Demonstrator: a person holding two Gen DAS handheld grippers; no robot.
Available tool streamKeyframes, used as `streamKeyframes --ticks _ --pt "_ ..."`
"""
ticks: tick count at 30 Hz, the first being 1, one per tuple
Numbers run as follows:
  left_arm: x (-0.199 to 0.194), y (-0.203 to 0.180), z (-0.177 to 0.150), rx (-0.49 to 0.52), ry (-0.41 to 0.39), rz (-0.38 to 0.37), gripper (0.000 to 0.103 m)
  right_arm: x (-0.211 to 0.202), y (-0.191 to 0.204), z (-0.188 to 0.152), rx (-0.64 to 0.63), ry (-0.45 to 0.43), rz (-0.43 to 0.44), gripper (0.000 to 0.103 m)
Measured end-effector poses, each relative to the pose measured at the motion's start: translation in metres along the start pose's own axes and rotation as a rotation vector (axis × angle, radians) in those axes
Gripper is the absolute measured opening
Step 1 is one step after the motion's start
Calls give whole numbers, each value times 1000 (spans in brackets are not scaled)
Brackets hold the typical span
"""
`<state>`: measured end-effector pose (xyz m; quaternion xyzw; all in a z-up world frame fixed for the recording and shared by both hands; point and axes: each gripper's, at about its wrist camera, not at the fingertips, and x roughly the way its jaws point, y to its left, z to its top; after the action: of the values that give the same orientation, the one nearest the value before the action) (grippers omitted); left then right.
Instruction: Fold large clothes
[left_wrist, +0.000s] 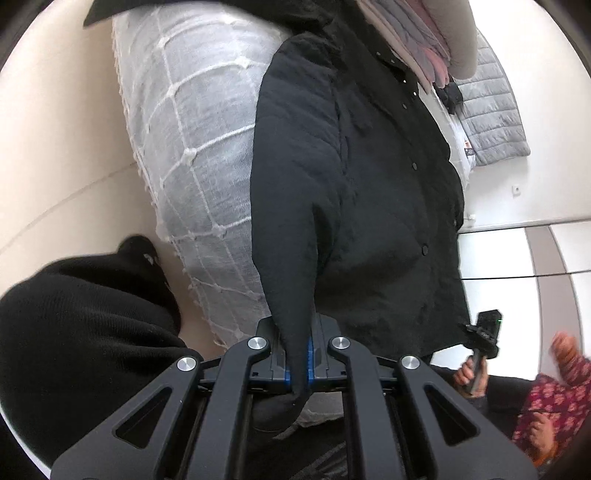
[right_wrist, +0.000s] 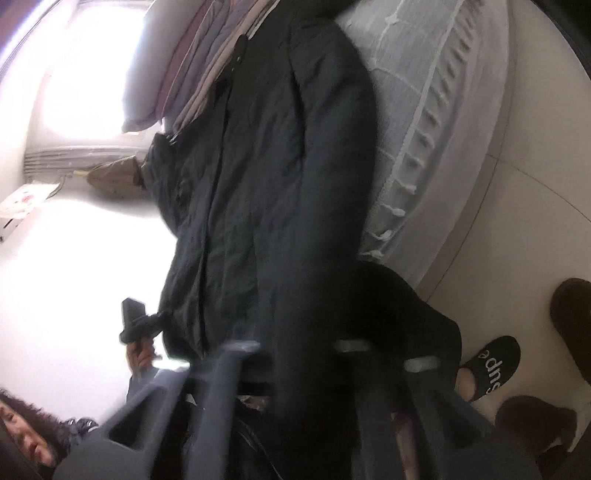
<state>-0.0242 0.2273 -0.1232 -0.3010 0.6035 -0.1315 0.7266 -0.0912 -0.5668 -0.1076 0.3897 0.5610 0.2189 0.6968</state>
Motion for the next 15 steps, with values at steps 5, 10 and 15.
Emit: streamKeyframes --ticks 5,10,15 --pt "-25 -22 -1 40 -66 -16 4 -19 61 -19 -87 -65 129 8" --pt "-67 -60 -6 143 -144 -33 4 -50 106 -28 -184 -121 179 8" --pt "-81 -56 -24 143 -138 -23 4 -65 83 -55 -138 -138 185 8"
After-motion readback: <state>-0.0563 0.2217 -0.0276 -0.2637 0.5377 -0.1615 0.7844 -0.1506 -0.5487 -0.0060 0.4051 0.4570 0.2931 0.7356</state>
